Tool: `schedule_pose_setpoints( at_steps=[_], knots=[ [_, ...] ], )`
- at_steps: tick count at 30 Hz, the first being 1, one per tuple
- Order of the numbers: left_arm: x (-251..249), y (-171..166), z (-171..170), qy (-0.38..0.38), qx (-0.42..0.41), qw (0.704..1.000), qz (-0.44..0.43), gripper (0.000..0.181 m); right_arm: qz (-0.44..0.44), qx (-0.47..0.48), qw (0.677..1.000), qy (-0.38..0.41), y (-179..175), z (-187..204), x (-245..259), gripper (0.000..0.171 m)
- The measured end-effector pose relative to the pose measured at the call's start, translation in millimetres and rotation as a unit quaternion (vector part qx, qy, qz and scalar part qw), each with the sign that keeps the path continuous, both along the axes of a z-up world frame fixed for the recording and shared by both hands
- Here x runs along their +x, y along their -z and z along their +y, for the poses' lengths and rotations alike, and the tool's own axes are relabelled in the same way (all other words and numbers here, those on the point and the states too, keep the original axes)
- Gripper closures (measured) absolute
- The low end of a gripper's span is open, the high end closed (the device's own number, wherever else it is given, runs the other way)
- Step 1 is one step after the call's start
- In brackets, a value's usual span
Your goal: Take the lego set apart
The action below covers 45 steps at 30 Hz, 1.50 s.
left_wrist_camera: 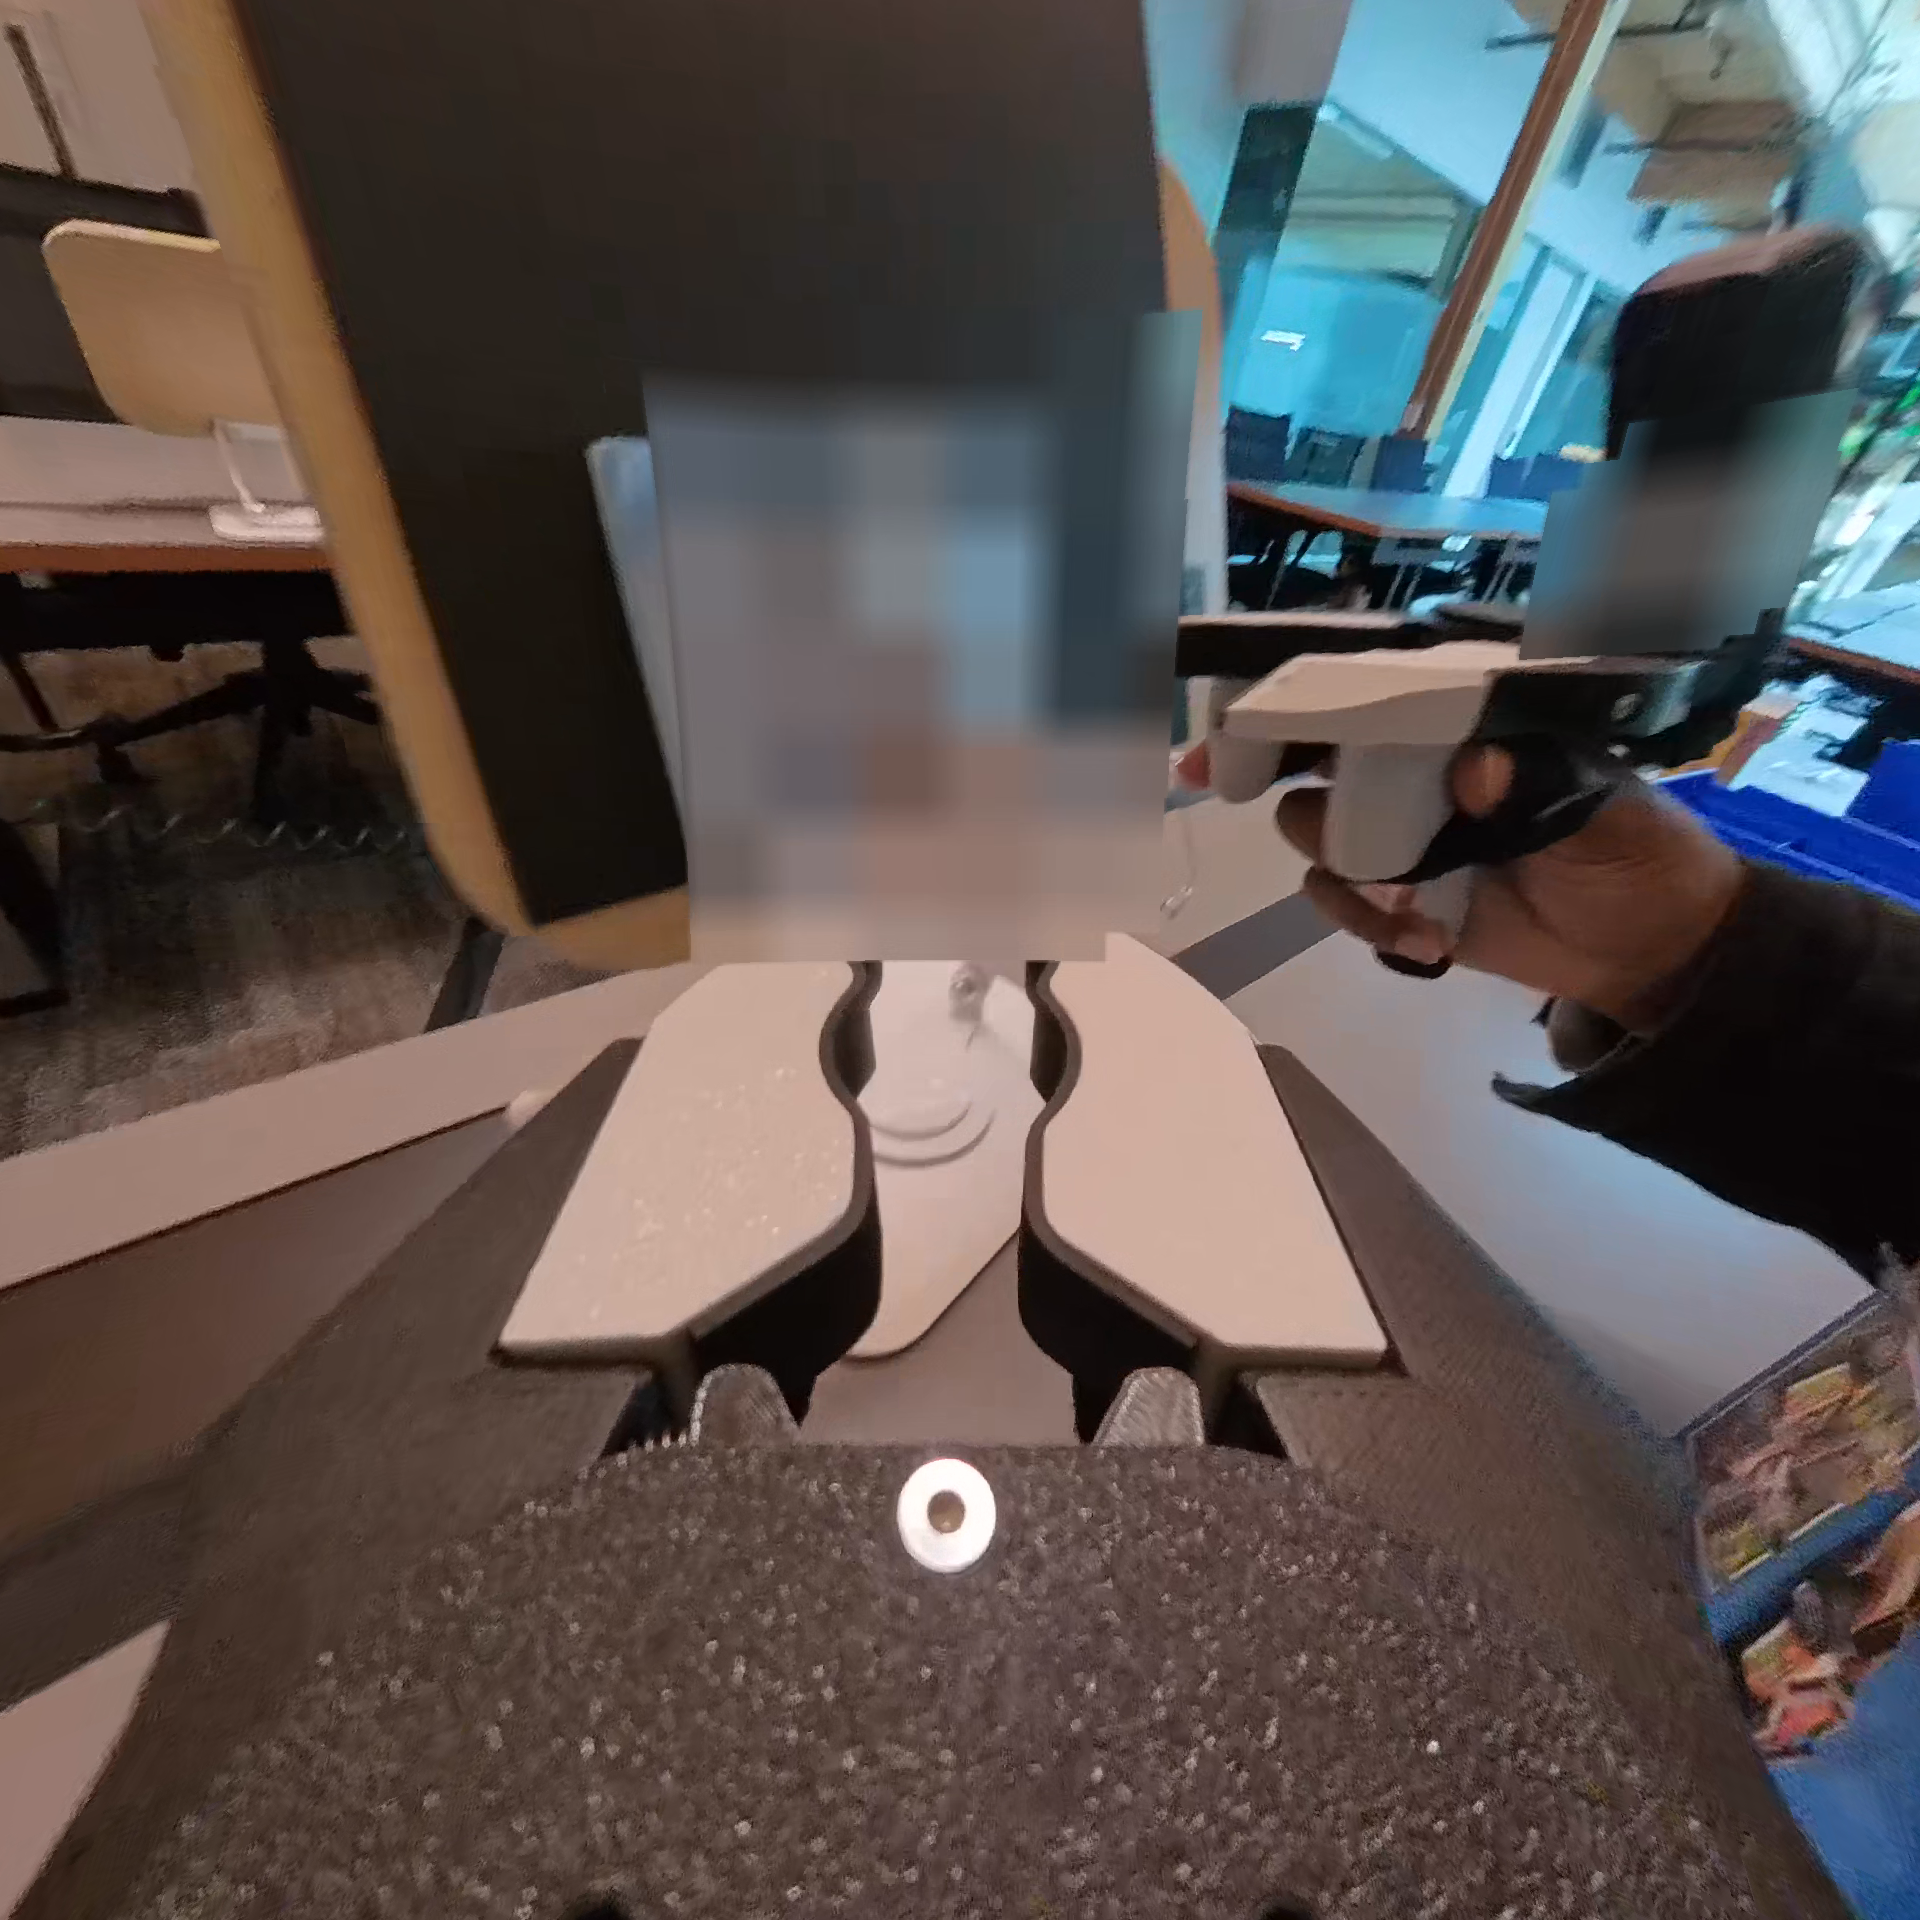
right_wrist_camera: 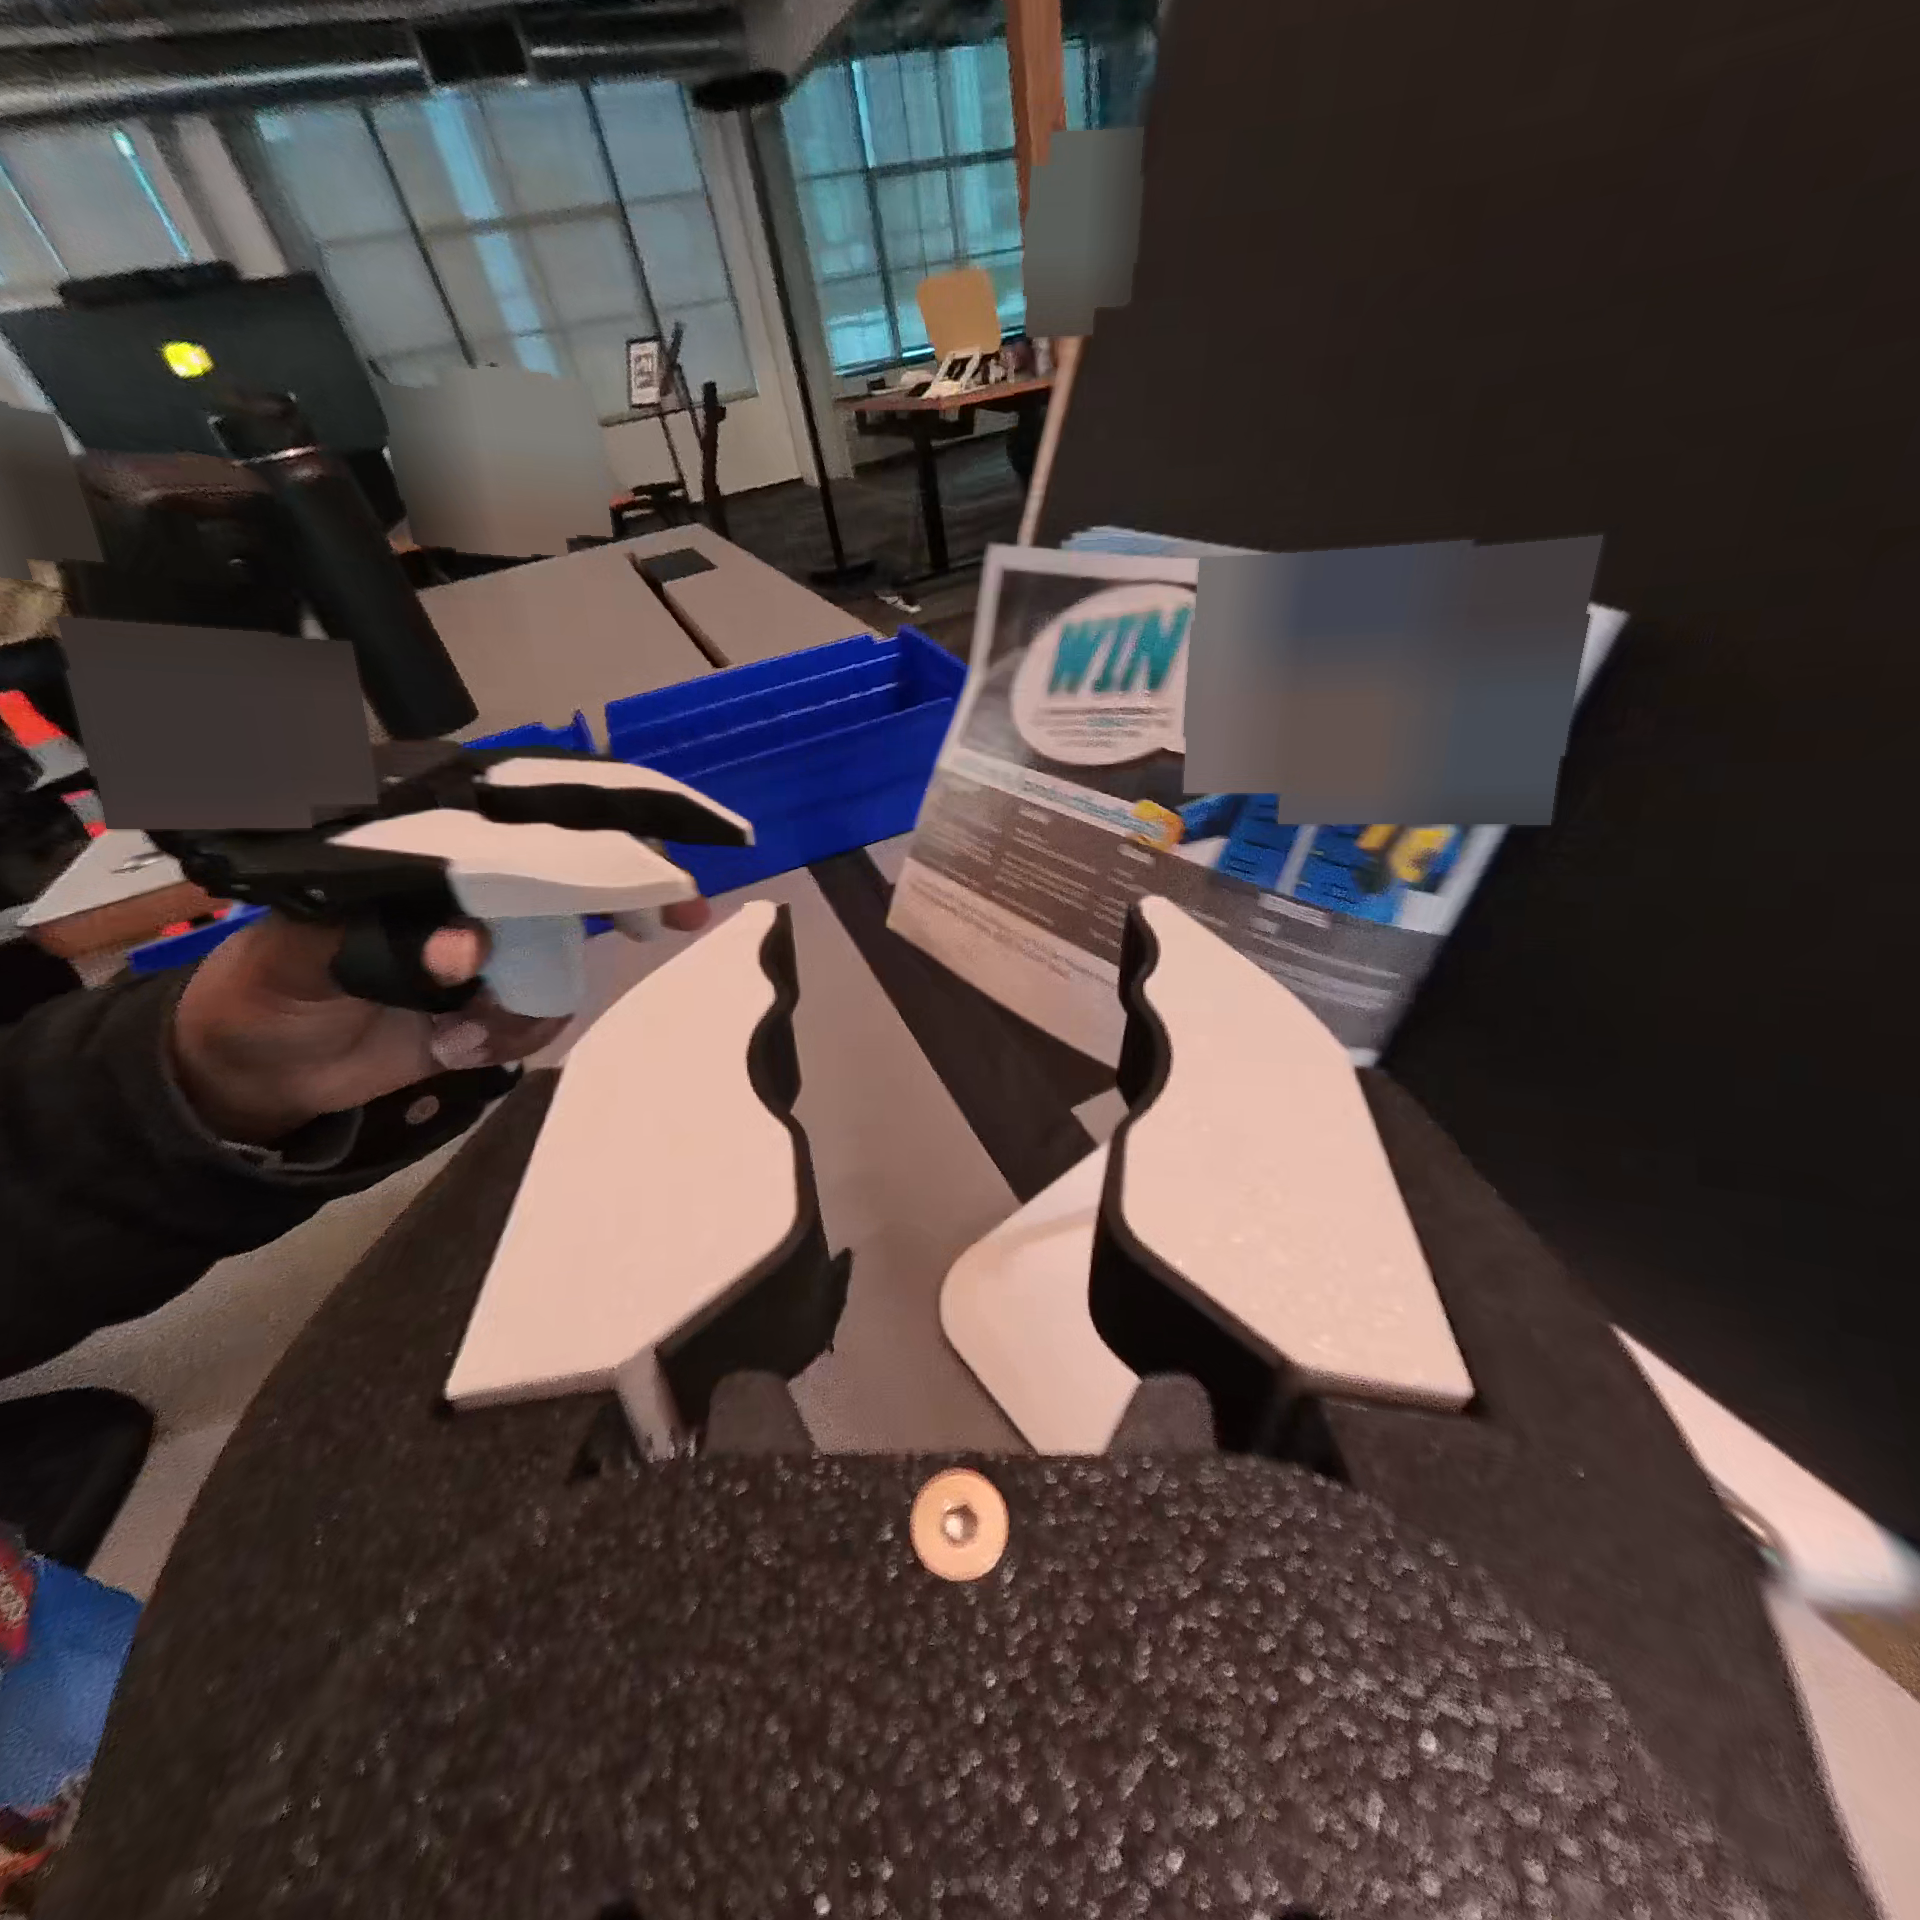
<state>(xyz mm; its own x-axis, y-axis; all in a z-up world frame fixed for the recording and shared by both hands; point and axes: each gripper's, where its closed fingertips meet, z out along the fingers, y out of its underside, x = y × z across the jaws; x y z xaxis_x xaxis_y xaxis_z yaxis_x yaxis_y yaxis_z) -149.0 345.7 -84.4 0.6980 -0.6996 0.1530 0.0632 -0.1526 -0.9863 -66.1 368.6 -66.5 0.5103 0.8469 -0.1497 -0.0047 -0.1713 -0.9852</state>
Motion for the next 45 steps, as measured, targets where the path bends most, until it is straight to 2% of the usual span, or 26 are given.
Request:
schedule_pose_setpoints(
  at_steps=[5,9,13,20,26,29,30,31,32,34,38,45],
  knots=[
    [43.5,-18.3,7.4,0.018,0.036,0.998,0.038,0.158,-0.022,-0.017,0.995,0.098,5.0,32.7,38.3,0.12],
    [49.3,1.0,59.9,-0.075,-0.019,0.989,0.124,0.158,-0.062,-0.033,0.988,0.14,16.9,54.5,46.8,0.116],
    [46.8,9.6,87.3,-0.127,-0.013,0.974,0.188,0.158,-0.086,-0.028,0.985,0.149,17.1,63.8,41.2,0.117],
    [29.5,22.3,99.1,-0.165,0.001,0.959,0.232,0.165,-0.104,-0.024,0.985,0.135,9.5,70.4,18.1,0.117],
    [27.1,23.1,100.0,-0.162,0.0,0.961,0.225,0.162,-0.065,-0.043,0.989,0.124,7.6,76.2,15.3,0.132],
    [27.5,23.0,99.4,-0.161,0.004,0.96,0.227,0.162,-0.056,-0.088,0.992,0.067,16.9,68.9,4.2,0.15],
    [27.8,23.1,99.4,-0.161,0.005,0.96,0.228,0.161,-0.06,-0.097,0.992,0.044,21.3,65.1,-2.2,0.15],
    [27.9,23.2,99.2,-0.161,0.004,0.961,0.227,0.161,-0.065,-0.097,0.993,0.027,24.2,61.8,-7.6,0.152],
    [28.0,22.9,98.7,-0.159,0.003,0.961,0.226,0.161,-0.071,-0.085,0.994,0.021,24.5,59.6,-10.1,0.161],
    [28.7,21.5,95.5,-0.151,0.001,0.964,0.22,0.159,-0.086,-0.042,0.995,0.042,20.4,59.8,-6.3,0.169],
    [31.5,9.7,81.6,-0.132,0.009,0.971,0.201,0.15,-0.071,-0.026,0.995,0.07,3.5,51.2,6.7,0.169],
    [77.3,-58.1,21.1,-0.028,0.04,0.997,0.059,0.144,-0.145,0.071,0.959,0.234,-7.0,41.9,47.2,0.169]
  ],
)
